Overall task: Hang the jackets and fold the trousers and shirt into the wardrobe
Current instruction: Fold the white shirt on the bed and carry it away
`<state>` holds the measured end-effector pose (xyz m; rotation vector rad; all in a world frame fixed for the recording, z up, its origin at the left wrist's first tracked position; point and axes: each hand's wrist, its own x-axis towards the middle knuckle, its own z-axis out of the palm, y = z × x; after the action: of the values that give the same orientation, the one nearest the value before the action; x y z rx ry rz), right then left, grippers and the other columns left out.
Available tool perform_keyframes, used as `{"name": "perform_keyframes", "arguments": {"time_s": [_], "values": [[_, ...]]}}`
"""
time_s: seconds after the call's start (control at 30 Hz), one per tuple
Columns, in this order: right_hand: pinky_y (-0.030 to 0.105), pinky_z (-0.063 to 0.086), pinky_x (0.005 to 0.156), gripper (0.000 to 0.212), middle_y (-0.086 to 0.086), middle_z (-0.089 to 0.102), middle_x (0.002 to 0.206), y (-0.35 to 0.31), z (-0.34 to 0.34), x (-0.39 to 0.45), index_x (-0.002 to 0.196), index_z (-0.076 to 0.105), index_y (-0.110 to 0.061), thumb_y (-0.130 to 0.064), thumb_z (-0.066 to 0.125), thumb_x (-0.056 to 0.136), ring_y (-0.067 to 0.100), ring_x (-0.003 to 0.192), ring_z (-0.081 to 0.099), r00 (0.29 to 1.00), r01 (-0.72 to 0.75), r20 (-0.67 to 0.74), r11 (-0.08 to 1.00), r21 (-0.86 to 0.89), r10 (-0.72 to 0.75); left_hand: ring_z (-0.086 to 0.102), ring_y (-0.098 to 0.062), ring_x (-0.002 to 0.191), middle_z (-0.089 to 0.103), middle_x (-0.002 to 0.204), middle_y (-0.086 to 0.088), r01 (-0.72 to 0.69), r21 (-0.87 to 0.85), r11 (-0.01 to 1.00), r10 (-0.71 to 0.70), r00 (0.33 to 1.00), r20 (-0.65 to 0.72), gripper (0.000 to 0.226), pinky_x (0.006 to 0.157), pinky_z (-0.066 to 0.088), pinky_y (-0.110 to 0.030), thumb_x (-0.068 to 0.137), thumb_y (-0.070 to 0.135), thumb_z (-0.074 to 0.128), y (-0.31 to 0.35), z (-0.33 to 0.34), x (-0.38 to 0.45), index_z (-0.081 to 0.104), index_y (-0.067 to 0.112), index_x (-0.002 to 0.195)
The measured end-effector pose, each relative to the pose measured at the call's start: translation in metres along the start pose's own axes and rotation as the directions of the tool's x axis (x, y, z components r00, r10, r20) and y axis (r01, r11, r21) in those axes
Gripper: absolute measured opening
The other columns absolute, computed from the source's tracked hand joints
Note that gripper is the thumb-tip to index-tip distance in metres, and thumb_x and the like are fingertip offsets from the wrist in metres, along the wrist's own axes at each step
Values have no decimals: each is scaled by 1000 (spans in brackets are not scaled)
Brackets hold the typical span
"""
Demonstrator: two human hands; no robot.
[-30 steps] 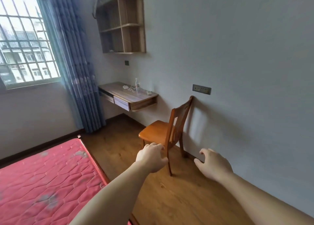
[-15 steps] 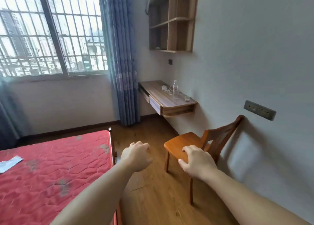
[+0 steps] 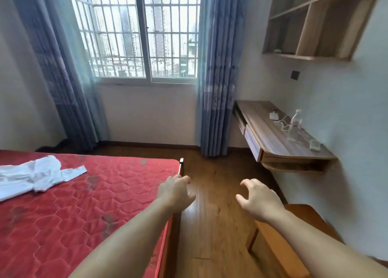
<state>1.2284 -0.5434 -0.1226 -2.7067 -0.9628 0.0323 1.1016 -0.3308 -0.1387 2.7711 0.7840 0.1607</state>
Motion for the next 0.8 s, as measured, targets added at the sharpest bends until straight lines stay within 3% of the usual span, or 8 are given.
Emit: {"name": "perform_keyframes", "arguments": {"time_s": [0.23,0.4,0.8], "values": [[32,45,97,51,-5,51,138,7,21,194,137,47,-26,-49,52,92,16,123,53,983,175,53,985,-12,-174,48,-20,122,52,133,4,199,52,979,-198,980,-33,50,97,47,-40,85,48,54,-26,-2,132,51,32,132],[32,44,96,48,-7,53,134,-18,30,331,135,48,-26,-48,50,92,14,118,55,948,301,109,954,5,-299,48,-19,122,52,132,4,385,54,921,-381,922,-62,52,95,46,-38,85,51,54,-59,-23,217,50,32,134],[30,45,91,51,-10,52,131,-135,95,591,134,48,-29,-52,51,88,13,115,55,727,665,171,744,64,-665,45,-21,126,50,135,3,656,34,754,-652,754,-80,52,96,44,-39,87,50,51,-172,-25,413,48,31,135]]}}
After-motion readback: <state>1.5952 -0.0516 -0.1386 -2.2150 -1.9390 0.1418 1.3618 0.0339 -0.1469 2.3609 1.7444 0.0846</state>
